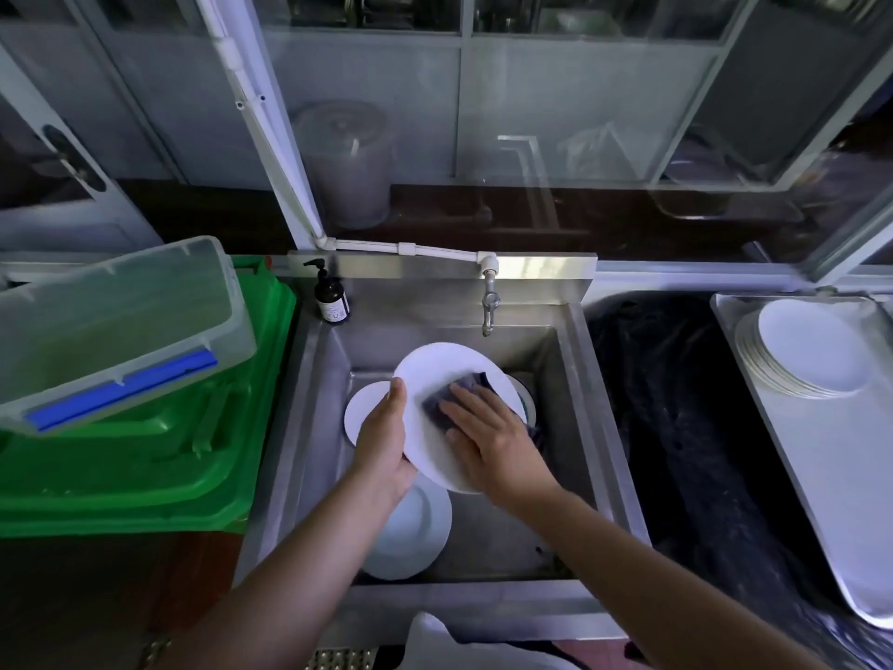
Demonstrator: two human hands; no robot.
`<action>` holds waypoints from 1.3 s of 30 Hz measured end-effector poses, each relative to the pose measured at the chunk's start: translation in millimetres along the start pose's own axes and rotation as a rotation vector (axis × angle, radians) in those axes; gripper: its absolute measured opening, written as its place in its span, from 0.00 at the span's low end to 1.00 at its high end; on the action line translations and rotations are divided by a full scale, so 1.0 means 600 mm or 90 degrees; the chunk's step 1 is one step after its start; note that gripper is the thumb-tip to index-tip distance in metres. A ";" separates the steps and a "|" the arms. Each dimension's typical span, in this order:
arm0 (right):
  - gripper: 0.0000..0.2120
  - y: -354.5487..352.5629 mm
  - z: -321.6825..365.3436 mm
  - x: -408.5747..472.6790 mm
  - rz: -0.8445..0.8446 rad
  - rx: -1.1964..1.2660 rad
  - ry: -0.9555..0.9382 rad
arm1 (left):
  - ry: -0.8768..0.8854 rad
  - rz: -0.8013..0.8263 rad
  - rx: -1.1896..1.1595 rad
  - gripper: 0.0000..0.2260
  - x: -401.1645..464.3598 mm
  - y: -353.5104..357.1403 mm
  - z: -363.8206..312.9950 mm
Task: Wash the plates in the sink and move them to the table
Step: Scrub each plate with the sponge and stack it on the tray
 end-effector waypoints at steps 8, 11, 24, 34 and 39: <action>0.25 0.021 -0.012 -0.044 0.136 -0.129 -0.038 | -0.080 -0.055 -0.079 0.18 0.018 -0.027 0.019; 0.20 0.001 -0.013 -0.027 0.093 -0.181 -0.073 | -0.102 -0.042 -0.099 0.17 0.032 -0.030 0.032; 0.08 -0.039 -0.021 0.035 0.230 -0.257 -0.249 | 0.429 0.378 1.151 0.42 0.048 0.043 0.017; 0.23 -0.114 -0.080 0.112 0.129 -0.026 0.007 | 0.095 0.384 0.521 0.17 0.024 0.058 0.046; 0.18 -0.108 -0.102 0.090 -0.007 0.102 0.229 | -0.058 0.400 0.174 0.22 0.006 0.064 0.064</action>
Point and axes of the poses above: each hand's wrist, its own x-axis towards the middle knuckle, its own y-axis out of the palm, z = x × y, the point moved 10 cm from there along x, towards the middle knuckle, and after that the axes turned 6 degrees about x, right-handed, at the moved point
